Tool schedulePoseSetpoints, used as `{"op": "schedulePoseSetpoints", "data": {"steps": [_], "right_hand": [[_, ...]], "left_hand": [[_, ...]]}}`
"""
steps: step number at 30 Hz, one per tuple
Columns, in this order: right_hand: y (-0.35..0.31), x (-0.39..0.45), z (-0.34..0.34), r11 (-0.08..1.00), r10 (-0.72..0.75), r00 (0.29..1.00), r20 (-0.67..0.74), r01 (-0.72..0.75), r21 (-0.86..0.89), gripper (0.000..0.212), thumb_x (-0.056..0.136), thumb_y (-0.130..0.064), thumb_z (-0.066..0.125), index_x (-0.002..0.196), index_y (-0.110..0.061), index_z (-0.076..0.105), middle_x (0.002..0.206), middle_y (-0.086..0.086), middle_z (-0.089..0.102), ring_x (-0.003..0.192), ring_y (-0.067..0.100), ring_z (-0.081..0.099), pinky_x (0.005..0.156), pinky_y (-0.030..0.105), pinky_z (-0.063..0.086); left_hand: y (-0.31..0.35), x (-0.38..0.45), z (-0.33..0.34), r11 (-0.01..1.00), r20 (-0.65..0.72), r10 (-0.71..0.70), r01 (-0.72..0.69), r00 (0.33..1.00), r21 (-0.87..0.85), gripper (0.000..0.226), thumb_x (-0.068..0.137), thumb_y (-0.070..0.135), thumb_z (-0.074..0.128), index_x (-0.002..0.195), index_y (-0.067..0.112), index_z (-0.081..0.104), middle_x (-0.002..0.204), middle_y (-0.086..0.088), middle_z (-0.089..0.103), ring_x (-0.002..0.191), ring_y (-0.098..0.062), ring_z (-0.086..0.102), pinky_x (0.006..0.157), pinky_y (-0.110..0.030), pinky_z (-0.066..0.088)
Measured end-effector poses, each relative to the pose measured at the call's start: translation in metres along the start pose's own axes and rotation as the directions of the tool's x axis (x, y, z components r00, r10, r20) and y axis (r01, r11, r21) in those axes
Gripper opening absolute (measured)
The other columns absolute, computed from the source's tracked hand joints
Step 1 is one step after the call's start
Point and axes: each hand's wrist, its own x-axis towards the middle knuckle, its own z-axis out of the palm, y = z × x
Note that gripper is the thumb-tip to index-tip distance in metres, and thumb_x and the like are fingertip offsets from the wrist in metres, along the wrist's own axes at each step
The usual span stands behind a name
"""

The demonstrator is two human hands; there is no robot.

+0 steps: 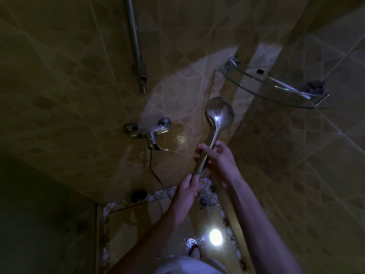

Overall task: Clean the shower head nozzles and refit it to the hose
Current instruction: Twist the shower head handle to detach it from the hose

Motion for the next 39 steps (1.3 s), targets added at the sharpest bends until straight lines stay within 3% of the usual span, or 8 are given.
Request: {"op": "schedulePoseSetpoints", "data": {"steps": [3, 6, 10, 16, 21, 29, 33, 39], "right_hand": [[-0.001, 0.003, 0.006, 0.953, -0.111, 0.981, -0.158, 0.06, -0.297, 0.035, 0.074, -0.012, 0.081, 0.093, -0.01, 0.052, 0.089, 0.011, 0.065, 0.081, 0.025, 0.07, 0.075, 0.041, 0.06], [-0.008, 0.005, 0.008, 0.903, -0.149, 0.974, -0.171, 0.064, -0.425, 0.034, 0.073, -0.008, 0.081, 0.09, -0.007, 0.052, 0.079, 0.013, 0.064, 0.072, 0.025, 0.068, 0.068, 0.039, 0.059], [-0.022, -0.001, 0.005, 0.936, -0.042, 0.999, 0.006, 0.042, -0.35, 0.024, 0.08, 0.003, 0.071, 0.102, 0.002, 0.062, 0.089, 0.018, 0.07, 0.086, 0.028, 0.071, 0.077, 0.035, 0.059], [-0.025, -0.002, 0.007, 0.982, 0.0, 0.993, 0.117, 0.022, -0.186, 0.033, 0.091, 0.009, 0.051, 0.121, -0.003, 0.049, 0.102, 0.017, 0.07, 0.102, 0.03, 0.069, 0.088, 0.047, 0.056], [-0.018, 0.0, 0.012, 0.98, -0.038, 0.999, 0.007, 0.039, -0.195, 0.05, 0.08, -0.007, 0.075, 0.121, 0.0, 0.047, 0.1, 0.02, 0.065, 0.091, 0.03, 0.071, 0.08, 0.049, 0.058], [-0.009, 0.003, 0.023, 0.987, -0.124, 0.971, -0.205, 0.098, -0.129, 0.022, 0.09, -0.002, 0.062, 0.105, -0.006, 0.046, 0.088, 0.019, 0.058, 0.07, 0.022, 0.067, 0.056, 0.029, 0.057], [-0.015, -0.001, 0.017, 0.987, -0.118, 0.99, -0.079, 0.109, -0.12, 0.003, 0.093, 0.002, 0.056, 0.093, -0.001, 0.055, 0.087, 0.018, 0.054, 0.079, 0.022, 0.067, 0.069, 0.035, 0.059], [-0.019, -0.004, 0.018, 0.997, -0.071, 0.997, 0.03, 0.071, 0.007, 0.017, 0.097, 0.003, 0.04, 0.105, 0.001, 0.056, 0.091, 0.012, 0.063, 0.083, 0.024, 0.067, 0.084, 0.05, 0.055]], "left_hand": [[-0.007, 0.002, 0.0, 0.996, -0.041, 0.014, -0.01, 0.999, 0.094, 0.024, 0.1, 0.022, 0.037, 0.078, 0.02, 0.048, 0.049, 0.017, 0.047, 0.045, 0.005, 0.039, 0.052, -0.018, 0.031], [-0.009, 0.003, 0.002, 0.993, -0.044, 0.003, 0.002, 0.999, 0.117, 0.024, 0.1, 0.024, 0.037, 0.079, 0.021, 0.048, 0.05, 0.016, 0.043, 0.046, 0.004, 0.037, 0.052, -0.019, 0.03], [-0.004, 0.002, -0.001, 0.999, -0.037, -0.047, 0.046, 0.998, -0.018, 0.023, 0.099, 0.015, 0.037, 0.079, 0.016, 0.047, 0.058, 0.008, 0.035, 0.035, 0.003, 0.033, 0.037, -0.007, 0.024], [0.0, 0.006, -0.004, 0.996, -0.048, -0.052, 0.049, 0.997, -0.072, 0.025, 0.1, 0.017, 0.037, 0.077, 0.012, 0.048, 0.038, 0.011, 0.04, 0.032, 0.002, 0.032, 0.035, -0.007, 0.023], [-0.001, 0.004, -0.002, 0.998, -0.056, -0.005, 0.002, 0.998, -0.063, 0.021, 0.099, 0.018, 0.039, 0.081, 0.013, 0.049, 0.055, 0.008, 0.034, 0.039, 0.002, 0.029, 0.039, -0.009, 0.023], [0.0, 0.004, 0.0, 0.995, -0.031, -0.007, 0.004, 0.999, -0.101, 0.022, 0.099, 0.012, 0.037, 0.082, 0.016, 0.049, 0.051, 0.013, 0.031, 0.037, 0.001, 0.027, 0.037, -0.009, 0.021], [0.002, 0.0, 0.003, 0.996, -0.004, 0.013, -0.014, 1.0, -0.089, 0.021, 0.1, 0.013, 0.037, 0.083, 0.016, 0.049, 0.056, 0.009, 0.03, 0.04, 0.002, 0.028, 0.04, -0.009, 0.023], [0.004, 0.0, 0.004, 0.994, -0.007, 0.027, -0.027, 1.0, -0.108, 0.023, 0.1, 0.012, 0.036, 0.081, 0.015, 0.049, 0.049, 0.012, 0.035, 0.043, 0.001, 0.028, 0.041, -0.009, 0.024]]}}
